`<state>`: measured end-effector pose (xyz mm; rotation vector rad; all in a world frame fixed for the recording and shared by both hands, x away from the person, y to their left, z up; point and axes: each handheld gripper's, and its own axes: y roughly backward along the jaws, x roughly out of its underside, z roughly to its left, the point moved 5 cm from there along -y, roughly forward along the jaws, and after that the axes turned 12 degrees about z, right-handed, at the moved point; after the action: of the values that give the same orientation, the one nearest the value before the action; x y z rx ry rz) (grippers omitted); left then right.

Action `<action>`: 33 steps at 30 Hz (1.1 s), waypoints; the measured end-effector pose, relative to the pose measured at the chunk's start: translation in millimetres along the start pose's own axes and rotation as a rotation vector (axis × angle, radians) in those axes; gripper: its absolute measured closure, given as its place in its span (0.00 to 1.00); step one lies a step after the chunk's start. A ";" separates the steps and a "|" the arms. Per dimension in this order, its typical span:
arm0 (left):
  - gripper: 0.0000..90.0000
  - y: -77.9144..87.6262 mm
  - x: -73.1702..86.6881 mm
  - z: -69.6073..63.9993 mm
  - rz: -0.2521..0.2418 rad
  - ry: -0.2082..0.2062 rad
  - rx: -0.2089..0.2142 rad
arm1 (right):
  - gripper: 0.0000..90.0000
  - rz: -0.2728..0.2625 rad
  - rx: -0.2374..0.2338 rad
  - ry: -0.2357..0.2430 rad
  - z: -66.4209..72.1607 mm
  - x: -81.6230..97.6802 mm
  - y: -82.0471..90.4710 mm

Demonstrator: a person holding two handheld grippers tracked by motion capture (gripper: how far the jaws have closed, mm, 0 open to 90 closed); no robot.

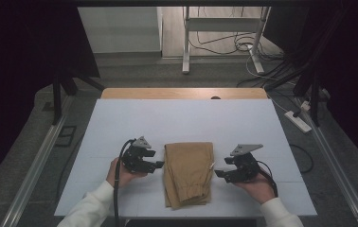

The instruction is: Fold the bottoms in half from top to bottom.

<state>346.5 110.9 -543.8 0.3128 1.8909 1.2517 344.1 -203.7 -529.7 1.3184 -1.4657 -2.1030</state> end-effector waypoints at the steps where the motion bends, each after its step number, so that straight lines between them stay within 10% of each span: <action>1: 0.41 -0.3 -0.6 0.2 -0.002 0.001 0.002 | 0.37 -0.008 0.000 -0.001 0.5 -0.8 -0.3; 17: 0.38 -1.0 -16.2 6.9 -0.033 0.034 0.010 | 0.36 -0.103 -0.011 -0.049 -7.9 -22.7 -0.1; 33: 0.36 -13.6 -39.6 20.7 -0.036 0.079 -0.005 | 0.35 -0.085 0.011 -0.055 -24.1 -55.7 -25.3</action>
<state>389.9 94.2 -539.0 0.2285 1.9511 1.2608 400.9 -171.0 -523.8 1.3596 -1.4695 -2.2038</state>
